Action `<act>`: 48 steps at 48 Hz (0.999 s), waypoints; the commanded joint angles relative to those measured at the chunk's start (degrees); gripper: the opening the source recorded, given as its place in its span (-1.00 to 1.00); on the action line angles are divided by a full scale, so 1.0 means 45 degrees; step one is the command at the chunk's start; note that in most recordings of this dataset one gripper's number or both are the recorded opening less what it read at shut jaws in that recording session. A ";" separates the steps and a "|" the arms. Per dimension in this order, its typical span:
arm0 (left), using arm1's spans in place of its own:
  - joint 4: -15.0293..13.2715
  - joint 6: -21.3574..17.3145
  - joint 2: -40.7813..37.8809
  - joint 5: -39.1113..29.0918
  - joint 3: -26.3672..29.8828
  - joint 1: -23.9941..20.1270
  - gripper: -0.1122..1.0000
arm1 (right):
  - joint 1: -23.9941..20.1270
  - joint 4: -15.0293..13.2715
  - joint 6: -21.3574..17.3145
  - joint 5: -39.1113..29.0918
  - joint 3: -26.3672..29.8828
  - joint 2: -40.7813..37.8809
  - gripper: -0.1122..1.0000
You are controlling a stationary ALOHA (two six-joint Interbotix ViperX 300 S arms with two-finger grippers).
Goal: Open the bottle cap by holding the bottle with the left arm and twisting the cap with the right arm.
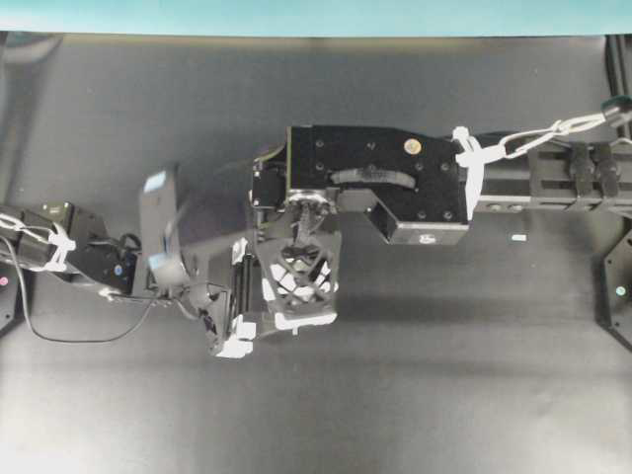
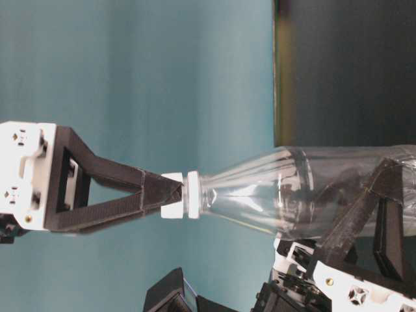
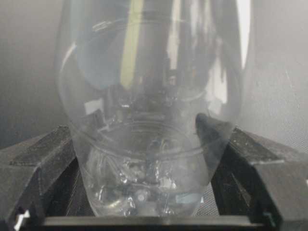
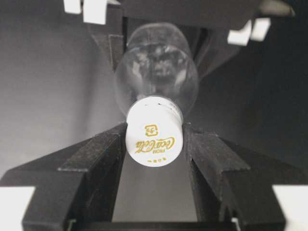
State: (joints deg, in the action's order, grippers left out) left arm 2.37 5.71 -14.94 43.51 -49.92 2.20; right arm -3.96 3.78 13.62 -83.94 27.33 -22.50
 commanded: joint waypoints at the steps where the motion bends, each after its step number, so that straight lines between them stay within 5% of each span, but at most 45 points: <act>1: 0.0039 0.0020 -0.0020 -0.0078 0.0039 0.0059 0.66 | -0.0078 0.0000 0.1250 0.0371 0.0020 0.0039 -0.13; 7: 0.0039 0.0020 -0.0020 -0.0078 0.0039 0.0059 0.66 | -0.0020 0.0020 0.2969 0.0449 -0.0137 0.0117 -0.13; 11: 0.0039 0.0020 -0.0039 -0.0078 0.0078 0.0059 0.66 | 0.0020 0.0195 0.3379 0.0469 -0.0234 0.0176 -0.13; 26: 0.0039 0.0020 -0.0039 -0.0117 0.0098 0.0078 0.66 | 0.0039 0.0234 0.3281 0.0449 -0.0781 0.0449 -0.13; 48: 0.0039 0.0020 -0.0039 -0.0469 0.0215 0.0039 0.66 | 0.0195 0.0215 0.2012 0.0664 -0.1445 0.0820 -0.12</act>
State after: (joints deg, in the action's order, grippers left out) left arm 2.29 5.63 -14.85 41.92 -49.39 2.20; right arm -3.16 4.75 23.55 -81.39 21.80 -19.25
